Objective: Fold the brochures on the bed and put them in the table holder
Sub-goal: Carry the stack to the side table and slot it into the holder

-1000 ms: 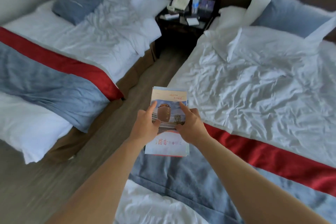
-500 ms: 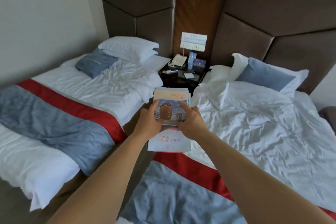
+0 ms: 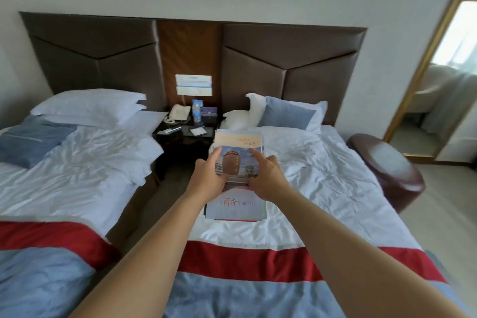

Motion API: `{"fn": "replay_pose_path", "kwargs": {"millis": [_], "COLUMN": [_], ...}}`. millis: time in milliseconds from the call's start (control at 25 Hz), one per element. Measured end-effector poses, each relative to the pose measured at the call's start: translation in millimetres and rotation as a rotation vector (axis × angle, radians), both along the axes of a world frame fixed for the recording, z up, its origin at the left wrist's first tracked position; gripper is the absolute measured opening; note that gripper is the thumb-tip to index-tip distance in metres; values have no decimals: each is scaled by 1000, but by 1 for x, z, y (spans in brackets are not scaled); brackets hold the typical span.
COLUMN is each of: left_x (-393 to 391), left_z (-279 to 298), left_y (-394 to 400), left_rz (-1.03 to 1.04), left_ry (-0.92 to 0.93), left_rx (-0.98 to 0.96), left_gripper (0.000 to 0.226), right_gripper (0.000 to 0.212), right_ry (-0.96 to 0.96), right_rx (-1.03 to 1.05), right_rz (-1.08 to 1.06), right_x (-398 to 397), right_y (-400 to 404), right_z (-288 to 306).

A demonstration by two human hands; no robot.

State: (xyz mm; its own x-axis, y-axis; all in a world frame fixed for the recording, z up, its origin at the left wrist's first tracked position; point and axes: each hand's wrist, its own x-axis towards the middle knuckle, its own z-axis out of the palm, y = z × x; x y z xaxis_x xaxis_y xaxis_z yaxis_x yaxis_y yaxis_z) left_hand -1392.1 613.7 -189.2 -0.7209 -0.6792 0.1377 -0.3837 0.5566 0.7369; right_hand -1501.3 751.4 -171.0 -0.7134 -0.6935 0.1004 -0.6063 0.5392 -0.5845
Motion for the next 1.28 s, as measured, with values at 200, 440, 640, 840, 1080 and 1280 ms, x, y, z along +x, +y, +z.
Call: {"fn": "replay_pose_path", "kwargs": {"millis": [200,440,640,840,1080,1280], "left_x": [-79,-107,-96,-100,-136,-174], "left_z": [12,17,24,35,42,38], "left_y": [94,258,402,535,659,733], "left_rz": [-245,-517,-731,-892,-1140,-1306], "left_ry": [49,73,72,26,7,2], "left_rx": [-18,-2,11,-6,5,3], "left_gripper": [69,79,79,80,78,78], "right_gripper": [81,84,81,83,85,84], "right_ry": [40,40,24,17,-27,-28], "right_rx": [4,31,4,9,-30,-14], "right_rz": [-240,-526,-725,-950,-1181,-1315], "right_x": [-42,-32,14,48,53,39], "right_y": [116,293,440,566,678,740], "right_z": [17,21,24,36,43,39]}}
